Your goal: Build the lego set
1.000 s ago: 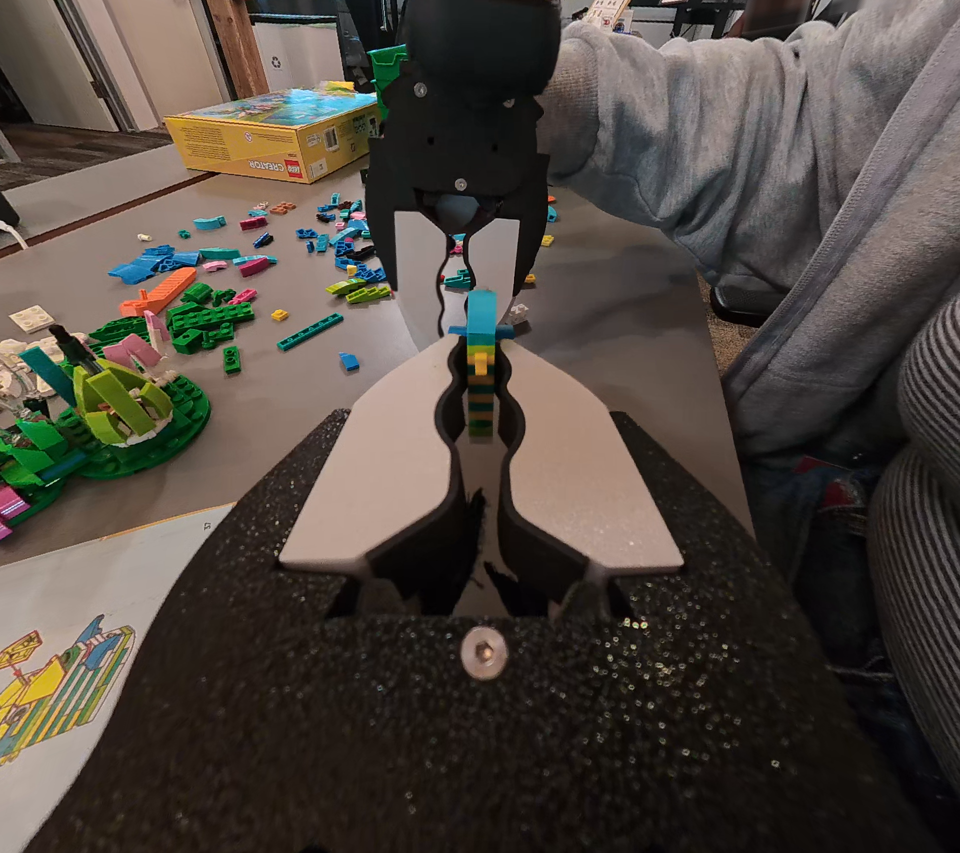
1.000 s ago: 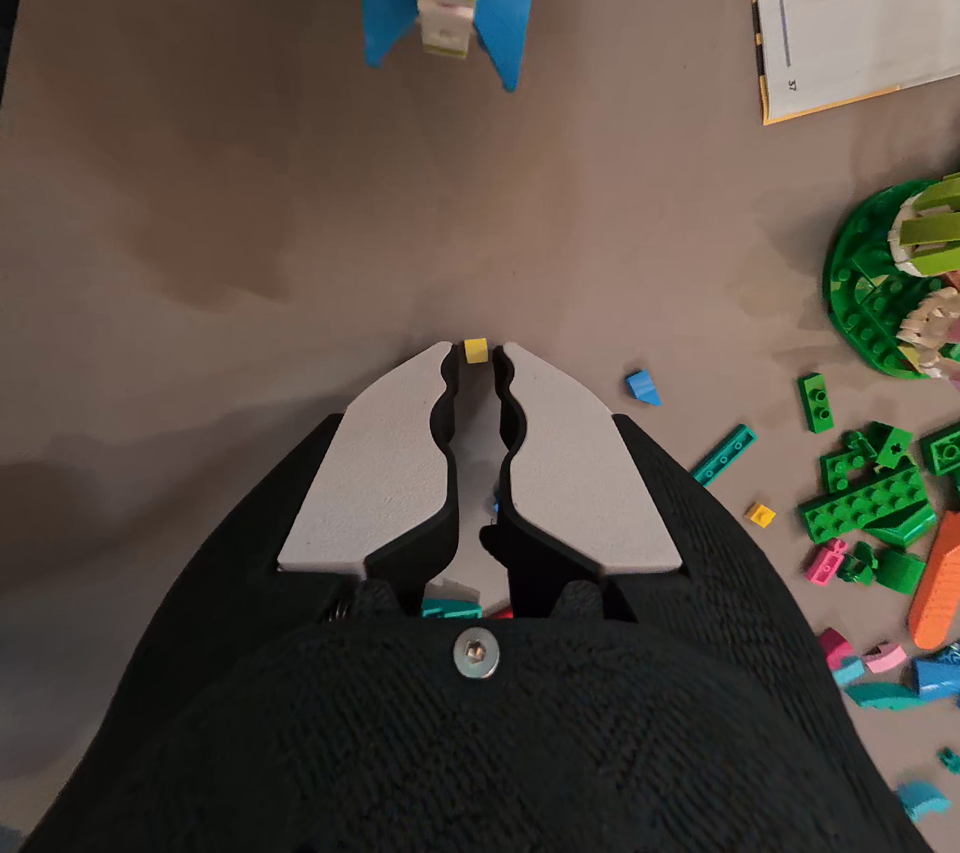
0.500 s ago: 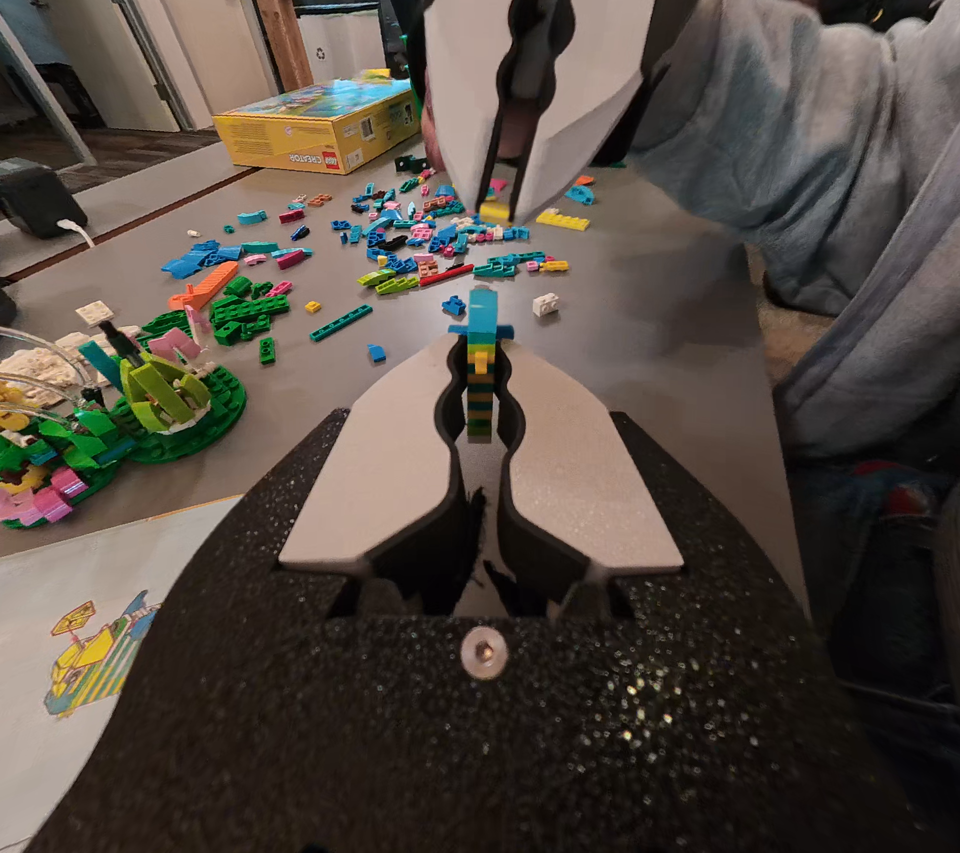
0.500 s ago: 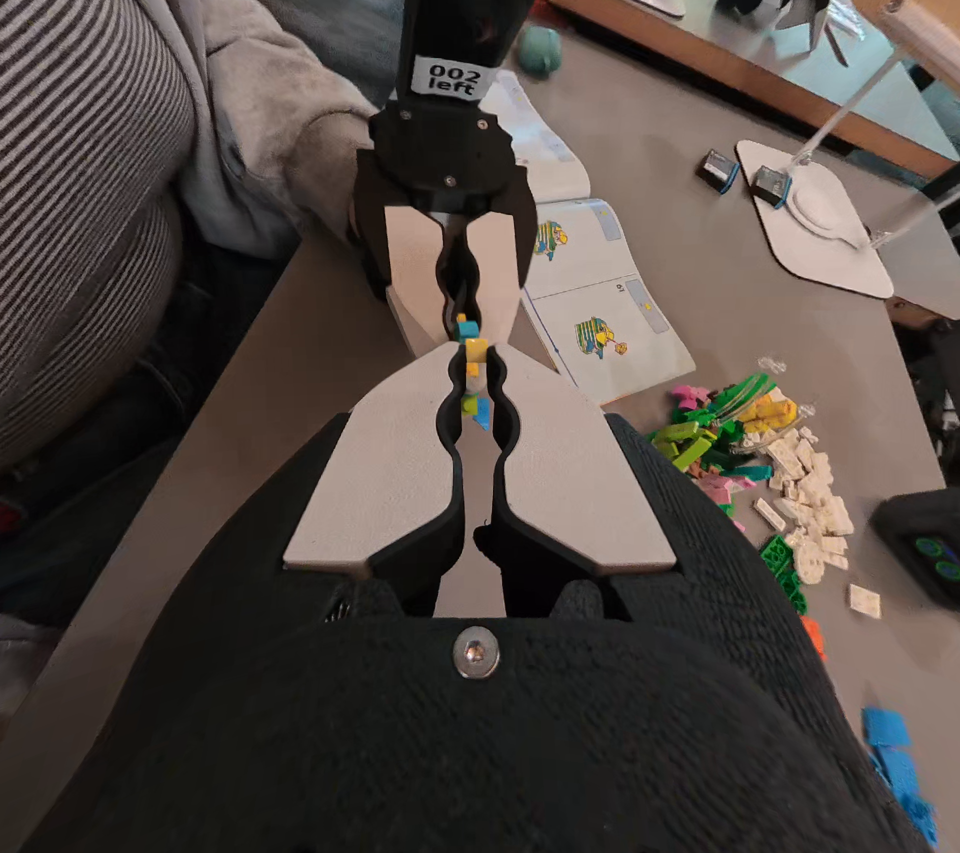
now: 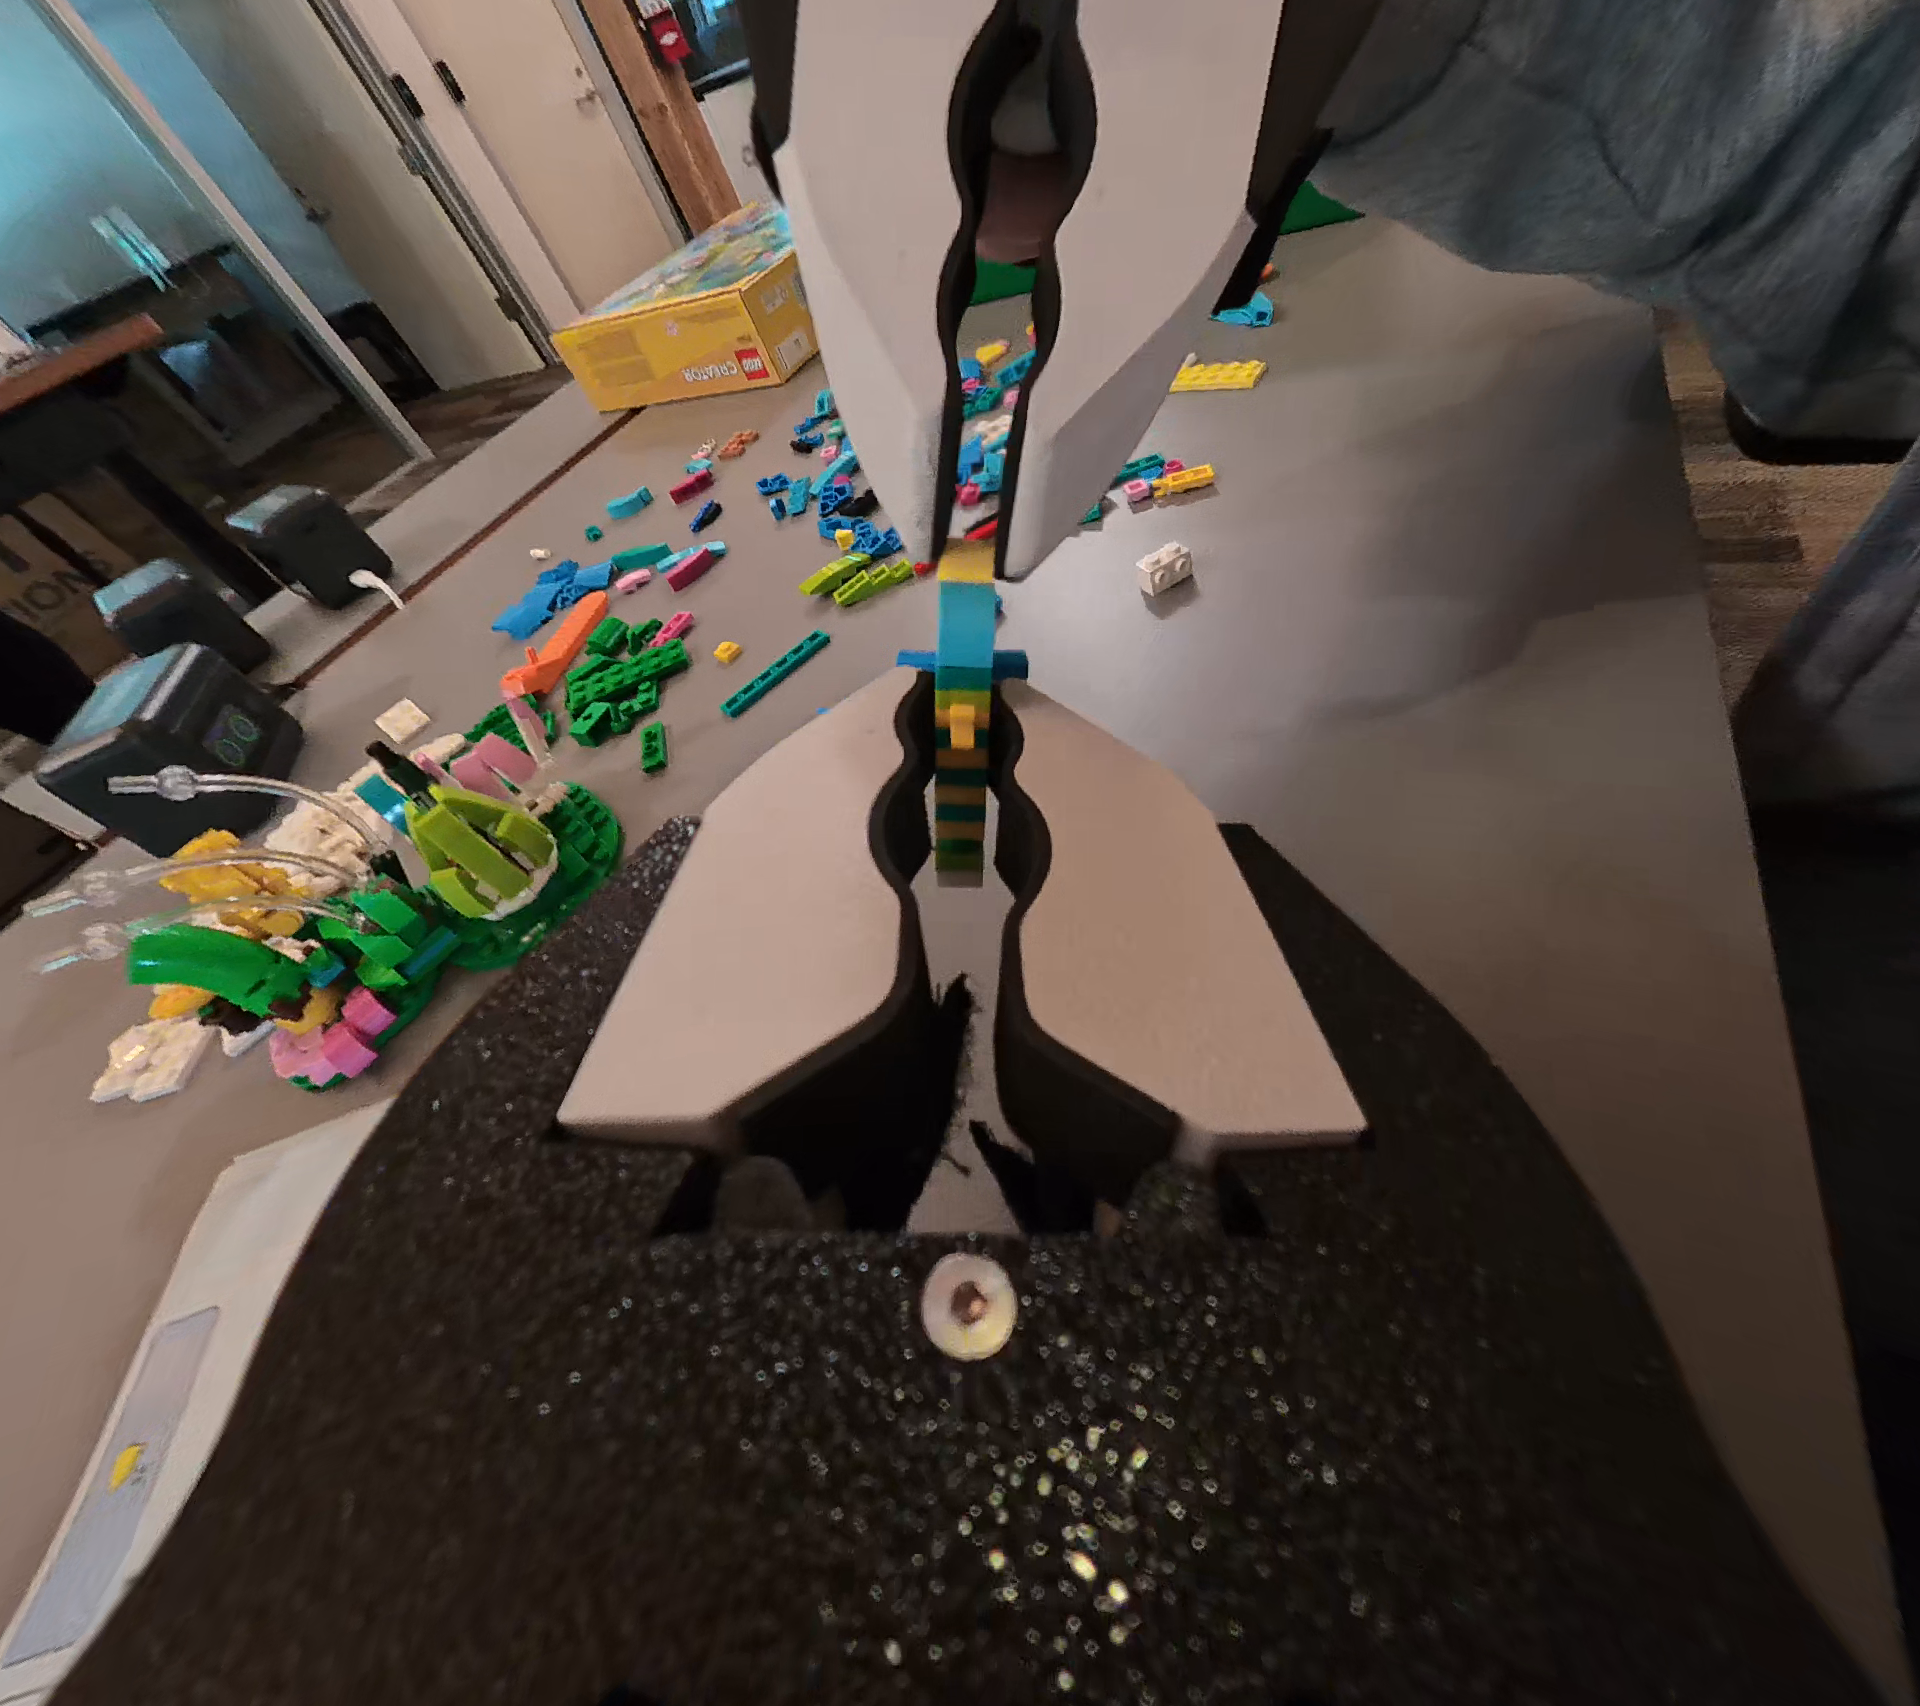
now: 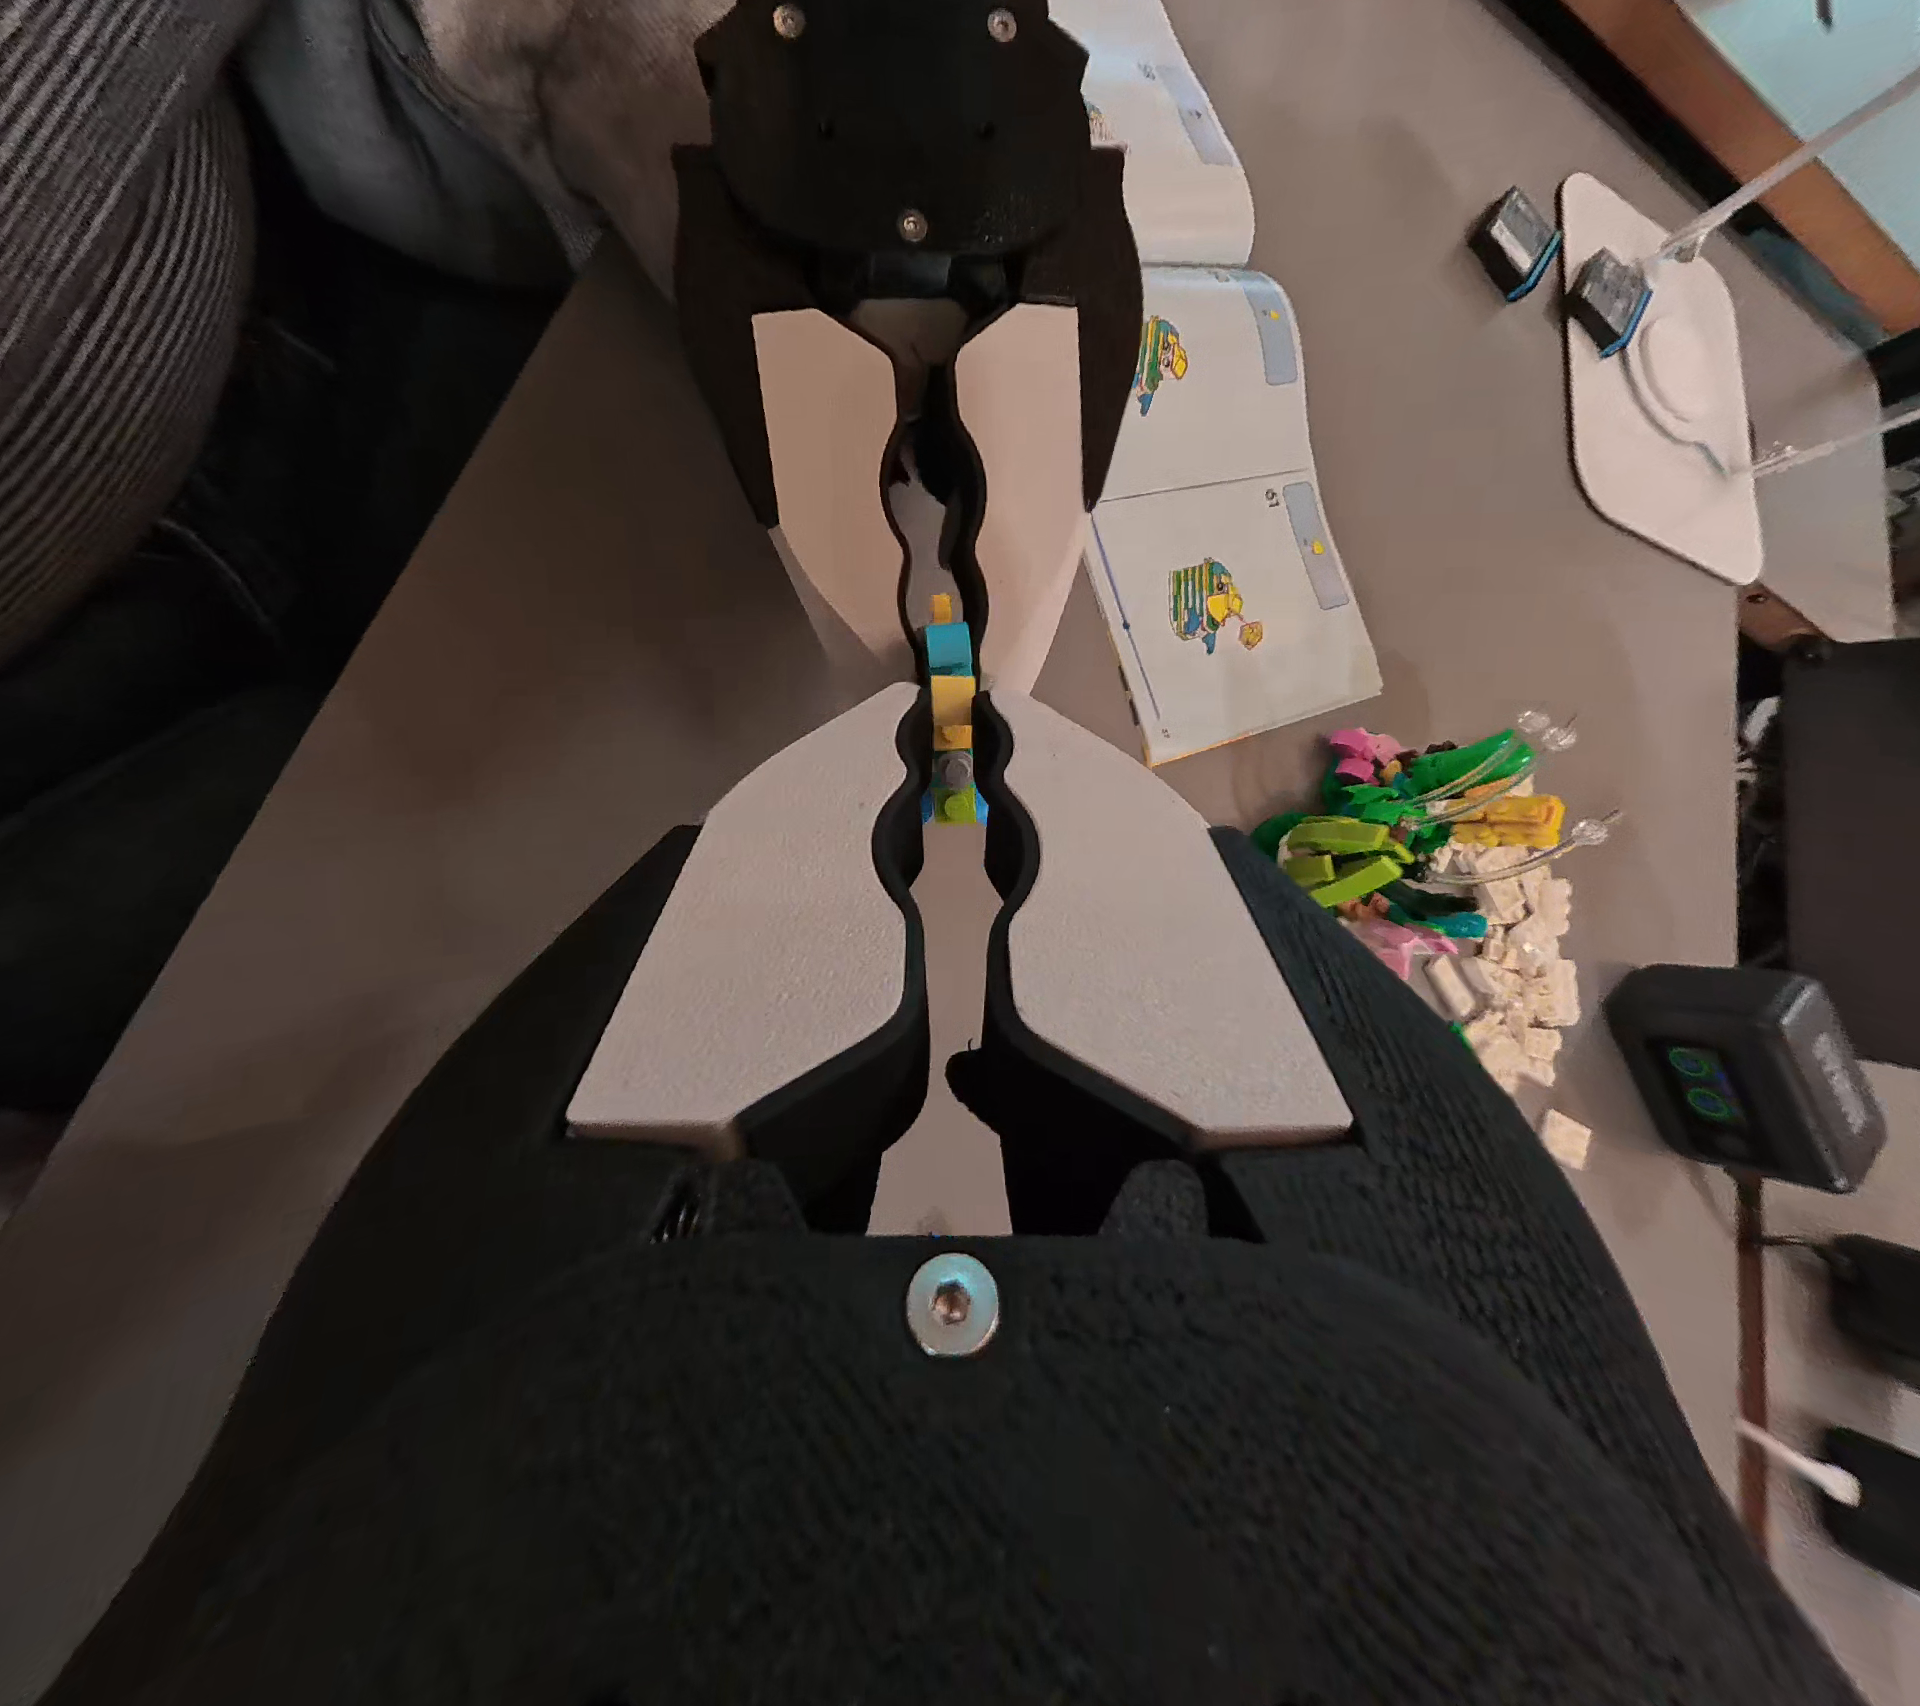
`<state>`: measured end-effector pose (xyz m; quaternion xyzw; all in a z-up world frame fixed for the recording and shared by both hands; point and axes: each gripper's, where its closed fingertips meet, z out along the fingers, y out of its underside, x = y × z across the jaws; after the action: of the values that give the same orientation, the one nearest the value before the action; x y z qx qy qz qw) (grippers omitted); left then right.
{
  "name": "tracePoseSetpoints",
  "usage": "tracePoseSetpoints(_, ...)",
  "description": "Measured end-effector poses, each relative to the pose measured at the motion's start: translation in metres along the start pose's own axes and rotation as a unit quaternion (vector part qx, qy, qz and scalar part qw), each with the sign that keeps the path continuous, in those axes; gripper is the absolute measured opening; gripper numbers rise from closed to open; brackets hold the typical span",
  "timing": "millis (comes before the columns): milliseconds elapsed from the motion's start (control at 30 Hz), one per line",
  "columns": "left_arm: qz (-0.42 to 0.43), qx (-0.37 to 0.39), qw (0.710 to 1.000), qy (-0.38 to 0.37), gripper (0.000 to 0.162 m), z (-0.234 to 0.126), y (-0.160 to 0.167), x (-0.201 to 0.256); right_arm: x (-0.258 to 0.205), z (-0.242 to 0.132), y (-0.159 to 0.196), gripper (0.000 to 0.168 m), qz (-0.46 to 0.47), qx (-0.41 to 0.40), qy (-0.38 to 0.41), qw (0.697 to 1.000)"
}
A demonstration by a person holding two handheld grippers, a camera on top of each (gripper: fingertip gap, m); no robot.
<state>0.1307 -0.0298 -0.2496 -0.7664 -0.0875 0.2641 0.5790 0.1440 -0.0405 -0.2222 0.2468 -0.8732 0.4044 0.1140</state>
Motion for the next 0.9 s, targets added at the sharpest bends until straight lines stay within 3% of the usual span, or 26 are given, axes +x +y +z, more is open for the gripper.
tracePoseSetpoints(167,0.05,0.004,0.999,-0.019,0.008,-0.001,-0.003,0.001,-0.004,-0.001,-0.002,0.006,-0.037,0.002,0.015,0.999)
tracePoseSetpoints(467,0.11,-0.02,0.993,-0.034,0.008,0.0,0.001,0.007,-0.014,0.001,0.002,0.006,-0.131,-0.08,0.028,0.988)
tracePoseSetpoints(900,0.12,-0.069,0.987,-0.076,0.008,0.002,0.011,-0.004,-0.006,0.008,0.011,0.006,-0.075,-0.16,0.066,0.982)
